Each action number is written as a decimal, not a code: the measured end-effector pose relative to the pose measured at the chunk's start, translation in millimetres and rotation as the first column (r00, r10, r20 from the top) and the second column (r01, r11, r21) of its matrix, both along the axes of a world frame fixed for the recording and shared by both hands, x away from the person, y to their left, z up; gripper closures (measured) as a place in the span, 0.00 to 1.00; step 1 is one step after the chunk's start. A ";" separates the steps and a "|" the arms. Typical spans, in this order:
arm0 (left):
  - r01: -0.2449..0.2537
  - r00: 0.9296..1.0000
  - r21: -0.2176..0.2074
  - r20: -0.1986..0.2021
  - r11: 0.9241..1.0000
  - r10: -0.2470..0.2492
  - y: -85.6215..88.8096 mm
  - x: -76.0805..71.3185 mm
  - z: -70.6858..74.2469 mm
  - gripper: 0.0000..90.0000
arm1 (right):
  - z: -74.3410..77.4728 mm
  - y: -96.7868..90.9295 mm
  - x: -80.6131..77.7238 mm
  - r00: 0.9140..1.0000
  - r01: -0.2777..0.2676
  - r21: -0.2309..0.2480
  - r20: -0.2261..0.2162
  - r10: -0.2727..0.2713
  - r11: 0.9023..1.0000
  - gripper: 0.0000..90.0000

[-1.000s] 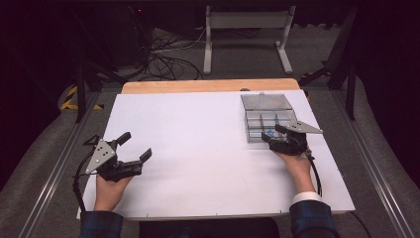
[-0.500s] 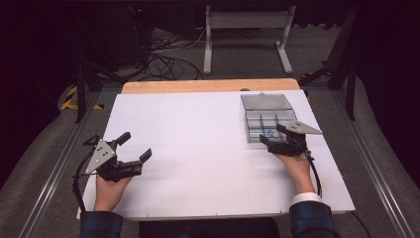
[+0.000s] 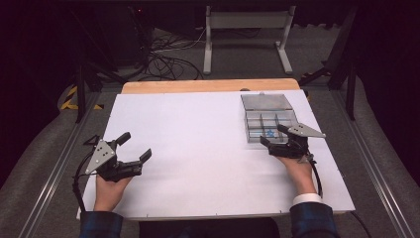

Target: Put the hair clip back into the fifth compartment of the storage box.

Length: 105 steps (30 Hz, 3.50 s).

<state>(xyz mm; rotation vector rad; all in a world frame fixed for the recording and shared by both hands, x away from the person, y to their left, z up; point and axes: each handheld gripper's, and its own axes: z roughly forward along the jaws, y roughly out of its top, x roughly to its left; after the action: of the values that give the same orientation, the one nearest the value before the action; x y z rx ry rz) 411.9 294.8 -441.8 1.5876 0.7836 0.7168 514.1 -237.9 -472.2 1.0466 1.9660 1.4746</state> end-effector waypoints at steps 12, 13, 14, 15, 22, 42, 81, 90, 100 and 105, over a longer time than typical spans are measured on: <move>0.000 1.000 -0.001 -0.001 1.000 0.000 0.2 -0.1 -0.3 0.07 | 4.8 0.5 -9.9 0.999 -0.017 -0.002 0.052 0.017 1.000 0.07; 0.001 1.000 -0.001 0.000 1.000 -0.001 0.1 0.0 -0.3 0.07 | 5.3 0.7 -10.9 0.998 -0.018 -0.002 0.054 0.018 1.000 0.06; 0.001 1.000 -0.001 0.000 1.000 -0.001 0.2 0.0 -0.3 0.07 | 5.7 0.7 -11.6 0.998 -0.016 -0.003 0.058 0.017 1.000 0.06; 0.001 1.000 -0.001 0.000 1.000 -0.001 0.1 0.0 -0.3 0.07 | 6.1 0.8 -12.3 0.998 -0.016 -0.004 0.062 0.016 1.000 0.06; 0.001 1.000 0.000 -0.001 1.000 -0.001 0.2 0.0 -0.5 0.07 | 9.1 1.2 -18.2 0.996 -0.020 -0.004 0.084 0.020 1.000 0.04; 0.000 1.000 0.004 -0.002 1.000 0.000 -0.6 -0.9 -2.1 0.07 | 15.1 -0.1 -32.7 0.991 -0.024 0.009 0.133 0.022 1.000 0.01; -0.007 1.000 0.007 -0.006 1.000 0.007 2.9 -8.0 -5.1 0.07 | 22.3 -24.6 -62.3 0.989 0.011 0.084 0.146 -0.024 0.996 0.00; -0.007 1.000 0.009 -0.004 1.000 0.007 4.0 -9.5 -5.3 0.07 | 21.9 -30.4 -66.5 0.988 0.025 0.091 0.149 -0.038 0.996 0.00; -0.011 1.000 0.015 -0.007 1.000 0.011 5.3 -11.4 -6.2 0.07 | 22.1 -35.9 -69.1 0.988 0.032 0.105 0.150 -0.048 0.994 0.00; -0.011 1.000 0.012 -0.008 1.000 0.012 4.9 -11.6 -6.7 0.07 | 22.6 -40.4 -70.4 0.987 0.039 0.116 0.152 -0.057 0.992 0.01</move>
<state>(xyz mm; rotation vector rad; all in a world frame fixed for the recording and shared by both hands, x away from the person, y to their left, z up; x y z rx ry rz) 400.3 299.8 -448.5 1.5990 0.7958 0.7255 443.7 -278.3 -449.6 0.9871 1.7564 1.6056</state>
